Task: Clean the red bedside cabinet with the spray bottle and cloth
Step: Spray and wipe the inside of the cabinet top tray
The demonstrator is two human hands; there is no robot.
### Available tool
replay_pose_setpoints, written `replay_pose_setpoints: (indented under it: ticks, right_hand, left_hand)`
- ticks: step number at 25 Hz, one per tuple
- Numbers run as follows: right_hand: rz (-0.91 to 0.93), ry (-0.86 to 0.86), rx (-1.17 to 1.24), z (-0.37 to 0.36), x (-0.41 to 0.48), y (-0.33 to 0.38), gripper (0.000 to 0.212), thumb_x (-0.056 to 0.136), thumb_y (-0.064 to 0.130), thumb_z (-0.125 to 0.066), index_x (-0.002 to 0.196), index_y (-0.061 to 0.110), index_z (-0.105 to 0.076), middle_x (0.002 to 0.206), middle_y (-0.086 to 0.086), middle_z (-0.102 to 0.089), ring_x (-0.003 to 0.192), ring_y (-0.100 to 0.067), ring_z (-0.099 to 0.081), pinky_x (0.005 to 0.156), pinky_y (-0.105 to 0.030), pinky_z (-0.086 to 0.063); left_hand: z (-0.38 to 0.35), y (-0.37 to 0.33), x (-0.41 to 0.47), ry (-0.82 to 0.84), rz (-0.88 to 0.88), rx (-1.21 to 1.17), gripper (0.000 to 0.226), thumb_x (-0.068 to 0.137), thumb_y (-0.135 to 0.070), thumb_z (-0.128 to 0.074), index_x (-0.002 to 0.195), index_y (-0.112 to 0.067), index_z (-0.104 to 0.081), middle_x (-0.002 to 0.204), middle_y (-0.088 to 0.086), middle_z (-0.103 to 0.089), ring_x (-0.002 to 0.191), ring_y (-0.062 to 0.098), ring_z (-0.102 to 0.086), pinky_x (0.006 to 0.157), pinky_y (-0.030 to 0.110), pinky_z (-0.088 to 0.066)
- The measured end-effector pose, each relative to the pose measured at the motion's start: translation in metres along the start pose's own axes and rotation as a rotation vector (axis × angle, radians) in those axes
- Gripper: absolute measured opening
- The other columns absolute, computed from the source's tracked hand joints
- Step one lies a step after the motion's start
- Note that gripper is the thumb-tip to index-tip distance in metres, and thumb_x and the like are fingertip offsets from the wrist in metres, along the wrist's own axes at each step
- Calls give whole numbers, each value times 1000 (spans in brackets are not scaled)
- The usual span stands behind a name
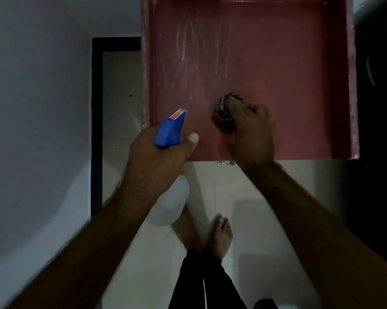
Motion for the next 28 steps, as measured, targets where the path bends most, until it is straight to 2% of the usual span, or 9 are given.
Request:
replay_pose_setpoints:
  ticks: [2, 6, 9, 12, 15, 18, 21, 24, 28]
  right_hand:
    - [102, 17, -11, -10, -8, 26, 71, 72, 1, -75, 140, 17, -61, 132, -7, -70, 116, -40, -57, 90, -51, -53]
    - [407, 145, 2, -27, -19, 49, 56, 87, 22, -63, 142, 16, -61, 143, -4, -65, 122, -38, -58, 93, -54, -51]
    - [242, 74, -33, -16, 4, 14, 64, 82, 10, -70, 144, 16, -59, 139, -6, -66, 119, -39, -56, 90, -55, -52]
    - [19, -31, -21, -8, 12, 2, 68, 77, 3, -65, 143, 16, -59, 134, -5, -69, 115, -40, -54, 89, -53, -52]
    - [234, 47, -21, -21, -1, 36, 63, 83, 18, -77, 144, 16, -60, 141, -4, -66, 121, -40, -56, 96, -52, -49]
    - [425, 135, -10, -23, -4, 42, 64, 84, 22, -78, 145, 16, -59, 145, -5, -63, 126, -38, -55, 99, -53, -45]
    - [188, 77, -24, -12, 20, 4, 69, 78, 4, -71, 145, 17, -58, 139, -6, -66, 123, -38, -53, 94, -52, -46]
    - [-33, -13, -16, 0, 33, -20, 70, 76, 1, -69, 143, 19, -58, 131, -5, -69, 115, -36, -50, 89, -52, -50]
    - [204, 28, 24, -16, 14, 28, 57, 82, 22, -73, 139, 17, -64, 135, -3, -69, 116, -38, -57, 90, -49, -50]
  left_hand:
    - [-1, -4, 2, 14, -1, -4, 32, 87, -35, -75, 75, -14, -55, 65, 8, -60, 51, 8, -60, 45, 6, -41]
    - [-1, -11, 6, 37, -31, 29, 30, 87, -40, -74, 77, -16, -59, 70, 15, -66, 59, 18, -64, 51, 14, -47]
    - [-1, -12, 8, 46, -42, 47, 37, 87, -42, -73, 87, -6, -62, 73, 20, -66, 69, 32, -67, 62, 30, -54]
    - [0, -12, 11, 56, -29, 61, 40, 87, -43, -72, 93, -5, -63, 76, 20, -67, 70, 31, -68, 63, 28, -54]
    - [1, -14, 14, 51, -17, 80, 39, 86, -45, -71, 90, -8, -63, 76, 19, -69, 71, 30, -69, 68, 33, -57]
    - [1, -18, 17, 39, -7, 99, 40, 86, -45, -72, 86, -7, -61, 75, 19, -68, 68, 28, -68, 60, 26, -53]
    - [3, -25, 19, 27, -21, 65, 44, 86, -41, -74, 88, 0, -59, 72, 23, -64, 59, 24, -68, 59, 27, -53]
    - [1, -32, 19, 23, -10, 61, 44, 86, -39, -74, 89, 1, -58, 76, 24, -65, 52, 13, -66, 48, 13, -48]
    - [-4, -40, 24, 30, 14, 45, 37, 87, -38, -74, 90, -4, -61, 77, 21, -68, 49, 7, -62, 44, 7, -42]
Point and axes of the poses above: each hand's wrist, its own x-axis towards the middle knuckle, its own z-axis out of the back of the hand, y = z × x, the point moved 9 cm from there along x, towards the middle knuckle
